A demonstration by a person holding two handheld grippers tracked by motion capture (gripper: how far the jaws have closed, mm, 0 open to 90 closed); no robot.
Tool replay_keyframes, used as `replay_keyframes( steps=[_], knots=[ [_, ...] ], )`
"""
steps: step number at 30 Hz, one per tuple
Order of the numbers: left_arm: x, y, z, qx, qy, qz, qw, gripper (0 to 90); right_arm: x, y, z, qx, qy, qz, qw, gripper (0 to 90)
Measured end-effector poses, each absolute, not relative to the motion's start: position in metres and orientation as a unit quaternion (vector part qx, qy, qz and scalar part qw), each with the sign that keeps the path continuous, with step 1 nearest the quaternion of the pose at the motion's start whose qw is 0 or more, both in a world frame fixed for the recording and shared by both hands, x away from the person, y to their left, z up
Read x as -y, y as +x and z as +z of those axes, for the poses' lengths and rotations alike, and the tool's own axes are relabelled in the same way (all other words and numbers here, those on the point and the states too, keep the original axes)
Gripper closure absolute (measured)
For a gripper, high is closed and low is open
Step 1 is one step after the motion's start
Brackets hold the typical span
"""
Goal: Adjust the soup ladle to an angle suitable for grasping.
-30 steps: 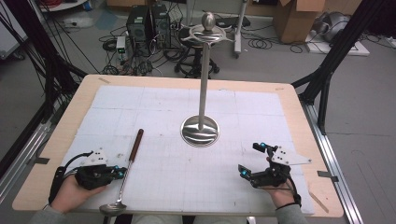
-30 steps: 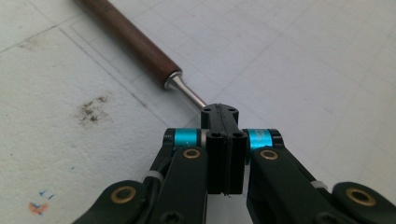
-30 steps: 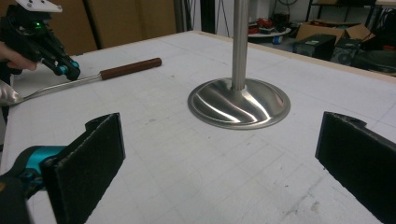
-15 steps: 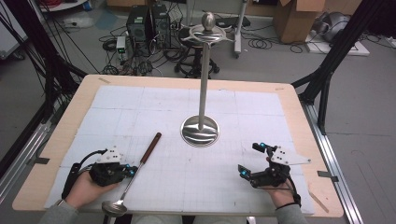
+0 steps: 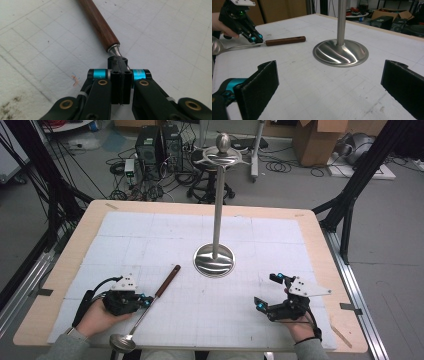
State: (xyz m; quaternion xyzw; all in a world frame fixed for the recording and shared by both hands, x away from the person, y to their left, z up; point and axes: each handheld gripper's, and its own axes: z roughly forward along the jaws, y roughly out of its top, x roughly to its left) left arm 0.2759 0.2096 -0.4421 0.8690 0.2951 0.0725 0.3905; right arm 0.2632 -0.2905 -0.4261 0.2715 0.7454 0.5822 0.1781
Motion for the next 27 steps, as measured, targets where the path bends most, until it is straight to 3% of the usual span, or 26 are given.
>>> replay_keyframes(
  steps=[21,27],
  knots=[
    [-0.189,0.277,-0.436,-0.265,0.889,0.07,0.366,89.6,0.29,0.263,-0.427,-0.747,0.271,0.581,0.176,0.3],
    [-0.193,0.266,-0.426,-0.239,0.882,0.072,0.399,89.6,0.29,0.263,-0.427,-0.746,0.274,0.582,0.174,0.3]
  ],
)
